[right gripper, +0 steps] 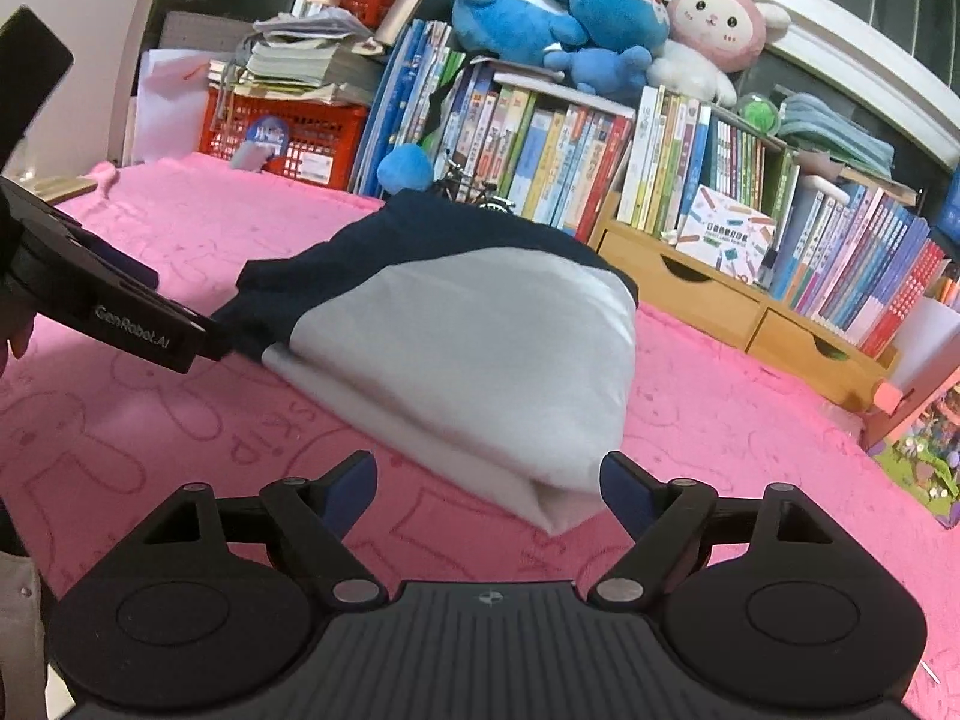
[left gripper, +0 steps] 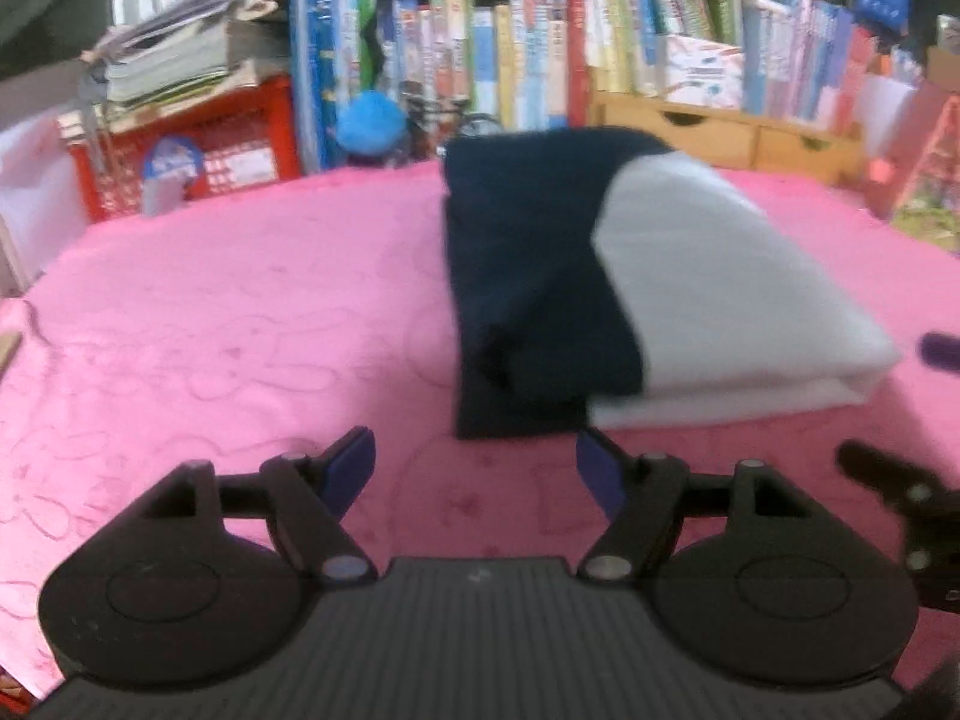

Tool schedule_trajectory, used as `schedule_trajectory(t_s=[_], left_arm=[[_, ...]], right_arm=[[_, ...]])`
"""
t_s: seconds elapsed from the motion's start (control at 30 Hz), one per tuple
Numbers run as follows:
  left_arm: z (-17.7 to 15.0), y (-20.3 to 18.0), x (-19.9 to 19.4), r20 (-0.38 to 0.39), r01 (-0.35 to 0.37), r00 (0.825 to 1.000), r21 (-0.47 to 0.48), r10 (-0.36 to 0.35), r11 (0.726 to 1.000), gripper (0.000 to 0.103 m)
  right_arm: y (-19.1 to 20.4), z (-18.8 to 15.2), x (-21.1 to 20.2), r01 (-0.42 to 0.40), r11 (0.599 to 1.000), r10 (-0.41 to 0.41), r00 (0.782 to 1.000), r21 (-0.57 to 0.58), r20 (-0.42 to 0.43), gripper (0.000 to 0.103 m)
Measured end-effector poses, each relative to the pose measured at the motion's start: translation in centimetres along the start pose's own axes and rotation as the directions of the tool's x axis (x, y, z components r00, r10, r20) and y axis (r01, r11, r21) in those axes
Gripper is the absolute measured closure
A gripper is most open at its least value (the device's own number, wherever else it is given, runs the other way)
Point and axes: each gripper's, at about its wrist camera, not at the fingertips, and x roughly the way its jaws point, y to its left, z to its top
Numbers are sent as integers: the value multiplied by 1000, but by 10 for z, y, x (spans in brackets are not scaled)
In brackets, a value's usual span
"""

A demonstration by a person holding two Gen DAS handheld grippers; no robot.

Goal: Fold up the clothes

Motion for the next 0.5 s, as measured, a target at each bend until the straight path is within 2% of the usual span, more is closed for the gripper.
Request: schedule_trajectory(t_s=[0.1,0.23,0.33,0.5], left_arm=[[-2,-3,-4,4,6,1000,19,-7,1000,28],[-5,1,-6,-3,52,999,6,-52,999,22],[-8,1,-4,-15,84,996,14,-84,996,19],[-4,2,5,-29,135,991,29,-134,990,16]], right_arm=[[-5,-6,-3,-54,998,54,999,38,-4,20],[-18,-14,-8,-164,982,163,986,97,19,12],[-26,-17,-9,-153,984,151,988,85,28,2],[-41,-17,-2,-136,989,136,991,62,4,0]])
